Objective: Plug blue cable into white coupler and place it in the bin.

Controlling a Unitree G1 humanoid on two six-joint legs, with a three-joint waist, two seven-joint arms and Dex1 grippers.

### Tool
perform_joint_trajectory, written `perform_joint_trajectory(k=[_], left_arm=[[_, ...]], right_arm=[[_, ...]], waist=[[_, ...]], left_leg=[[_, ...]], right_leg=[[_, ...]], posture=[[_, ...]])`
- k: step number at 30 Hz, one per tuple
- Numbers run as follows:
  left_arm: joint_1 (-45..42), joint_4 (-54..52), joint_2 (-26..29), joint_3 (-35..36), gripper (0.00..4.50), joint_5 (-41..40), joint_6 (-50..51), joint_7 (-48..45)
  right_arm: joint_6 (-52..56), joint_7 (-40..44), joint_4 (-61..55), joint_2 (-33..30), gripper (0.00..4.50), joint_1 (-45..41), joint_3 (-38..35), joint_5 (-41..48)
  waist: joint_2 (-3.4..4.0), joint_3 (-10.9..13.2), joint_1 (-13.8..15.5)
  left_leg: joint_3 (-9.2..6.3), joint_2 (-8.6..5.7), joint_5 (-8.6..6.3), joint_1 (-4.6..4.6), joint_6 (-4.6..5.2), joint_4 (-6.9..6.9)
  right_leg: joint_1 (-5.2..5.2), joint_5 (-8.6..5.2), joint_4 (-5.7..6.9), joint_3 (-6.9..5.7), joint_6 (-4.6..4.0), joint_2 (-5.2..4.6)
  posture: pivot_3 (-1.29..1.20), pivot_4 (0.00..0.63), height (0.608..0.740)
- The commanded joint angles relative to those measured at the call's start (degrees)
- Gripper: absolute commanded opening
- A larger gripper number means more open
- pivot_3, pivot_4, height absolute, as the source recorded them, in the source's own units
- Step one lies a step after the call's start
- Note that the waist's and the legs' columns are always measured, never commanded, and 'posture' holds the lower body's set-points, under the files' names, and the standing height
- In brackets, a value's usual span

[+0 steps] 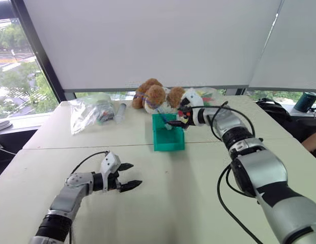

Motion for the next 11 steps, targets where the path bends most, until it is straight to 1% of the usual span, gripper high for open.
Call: perform_joint_trajectory(k=[1, 5, 7, 9, 11], left_arm=[[0.42, -5.10, 1.79, 2.90, 4.50, -3.03, 3.93, 1.11], [0.79, -8.44, 3.25, 4.90, 4.50, -5.40, 7.31, 2.15], [0.41, -10.00, 3.77, 6.19, 4.50, -7.00, 9.14, 2.83], [-0.18, -11.22, 4.21, 7.30, 4.50, -8.16, 10.46, 3.58], [-0.58, -12.57, 4.75, 8.36, 4.50, -9.43, 12.05, 4.34]], right_arm=[[9.30, 4.27, -20.12, -4.28, 4.48, 7.07, -2.85, 4.36], [26.71, 4.89, -53.33, -10.88, 4.48, 25.07, -6.40, 10.77], [33.09, 4.52, -65.82, -13.91, 4.48, 32.85, -8.93, 14.08], [38.30, 3.61, -74.85, -16.36, 4.48, 39.24, -11.76, 17.05], [42.75, 2.19, -81.12, -18.05, 4.48, 44.23, -14.82, 19.65]], waist=[[-0.02, -0.01, 0.36], [-0.03, 0.01, 0.55], [-0.02, 0.08, 0.51], [0.00, 0.18, 0.35], [-0.03, 0.22, 0.27]], left_leg=[[-0.08, 0.00, 0.00, 0.00, 0.00, 0.01], [-0.16, -0.06, -0.01, -0.04, 0.00, 0.01], [-0.11, -0.08, -0.01, -0.06, 0.01, 0.02], [-0.11, -0.08, -0.01, -0.08, 0.01, 0.06], [-0.10, -0.06, 0.00, -0.02, 0.01, 0.11]], right_leg=[[0.04, 0.00, -0.01, -0.01, 0.00, 0.01], [0.11, 0.00, -0.07, -0.02, 0.00, -0.05], [0.07, 0.00, -0.07, -0.02, 0.00, -0.07], [0.06, 0.00, -0.06, -0.02, 0.00, -0.06], [0.07, 0.00, -0.02, 0.00, 0.01, -0.02]], posture=[[0.00, 0.150, 0.740], [0.00, 0.150, 0.740], [0.00, 0.150, 0.740], [0.00, 0.150, 0.740], [0.00, 0.150, 0.740]])
